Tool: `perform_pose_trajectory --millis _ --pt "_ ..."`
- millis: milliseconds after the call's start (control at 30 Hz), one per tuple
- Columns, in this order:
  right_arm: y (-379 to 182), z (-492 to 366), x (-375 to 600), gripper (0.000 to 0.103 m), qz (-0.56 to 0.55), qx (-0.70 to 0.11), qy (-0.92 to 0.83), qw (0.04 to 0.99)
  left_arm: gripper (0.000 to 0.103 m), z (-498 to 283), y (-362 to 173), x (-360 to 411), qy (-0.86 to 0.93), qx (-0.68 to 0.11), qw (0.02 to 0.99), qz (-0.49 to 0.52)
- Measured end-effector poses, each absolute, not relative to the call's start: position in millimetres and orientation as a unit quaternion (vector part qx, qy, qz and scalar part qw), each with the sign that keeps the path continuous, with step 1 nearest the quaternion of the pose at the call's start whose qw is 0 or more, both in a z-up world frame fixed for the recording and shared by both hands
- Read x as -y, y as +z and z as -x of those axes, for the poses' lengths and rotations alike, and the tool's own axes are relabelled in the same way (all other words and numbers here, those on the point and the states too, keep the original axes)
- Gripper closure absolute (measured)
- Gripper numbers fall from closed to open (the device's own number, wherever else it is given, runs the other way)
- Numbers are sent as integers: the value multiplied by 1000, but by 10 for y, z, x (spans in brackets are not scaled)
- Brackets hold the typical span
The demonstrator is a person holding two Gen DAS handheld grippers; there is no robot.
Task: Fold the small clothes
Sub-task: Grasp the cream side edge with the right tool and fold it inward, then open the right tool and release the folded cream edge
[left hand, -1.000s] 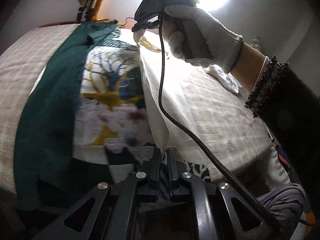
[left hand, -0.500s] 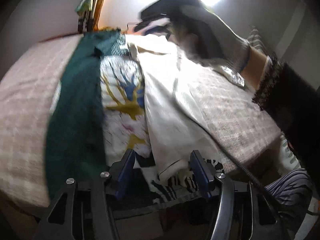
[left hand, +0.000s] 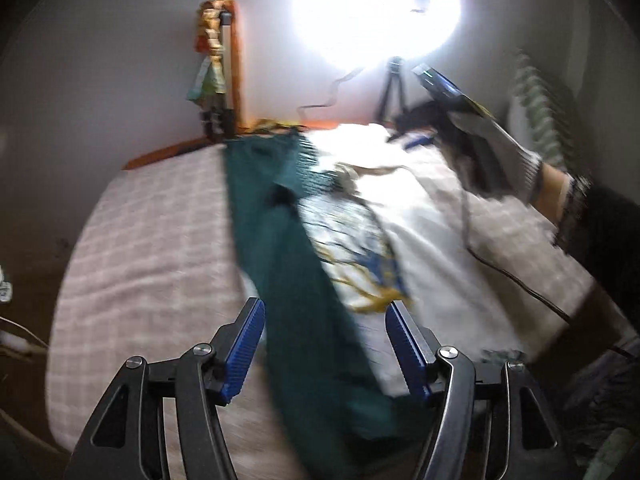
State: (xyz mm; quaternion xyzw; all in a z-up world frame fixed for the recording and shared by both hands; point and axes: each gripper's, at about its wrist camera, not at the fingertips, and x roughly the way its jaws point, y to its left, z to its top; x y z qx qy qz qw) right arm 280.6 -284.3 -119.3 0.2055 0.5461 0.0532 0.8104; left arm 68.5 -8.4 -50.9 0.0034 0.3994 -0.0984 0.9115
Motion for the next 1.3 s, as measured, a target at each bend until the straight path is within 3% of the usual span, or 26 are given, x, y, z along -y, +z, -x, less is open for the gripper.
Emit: perform_pose_trajectory --millis 133,200,233,367,633,867,1033,1200,1267,1300 --pt "-1392 -2910 2841 68 -198 -561 47 803 38 -849 -505 -204 -75 -394 916 7" --pt "-1404 -2947 2804 97 -185 -564 47 803 38 -904 -512 -292 -72 -391 917 13" --pt "-1387 -2958 2786 101 -176 -567 48 803 38 -917 -512 -329 -72 -391 918 17" --pt "-1190 -3008 2757 101 -129 -563 47 815 38 -981 -543 -405 -82 -396 914 31" --pt "-833 -3336 2536 102 -142 -533 95 828 38 -1023 -490 -494 -90 -396 912 56" --pt "-934 -3794 1912 102 -103 -534 126 830 38 -1105 -542 -569 -80 -407 907 68" --pt "-1205 -3972 1763 100 -132 -543 146 817 38 -1127 -556 -566 -76 -409 907 66" --pt "-1093 -3987 1869 82 -182 -529 163 813 38 -1136 -568 -575 -70 -410 907 65" --pt "-901 -3907 1965 66 -188 -510 167 822 38 -1116 -575 -556 -69 -410 908 58" --pt "-813 -3860 2020 65 -189 -504 163 827 38 -1103 -588 -545 -69 -411 908 55"
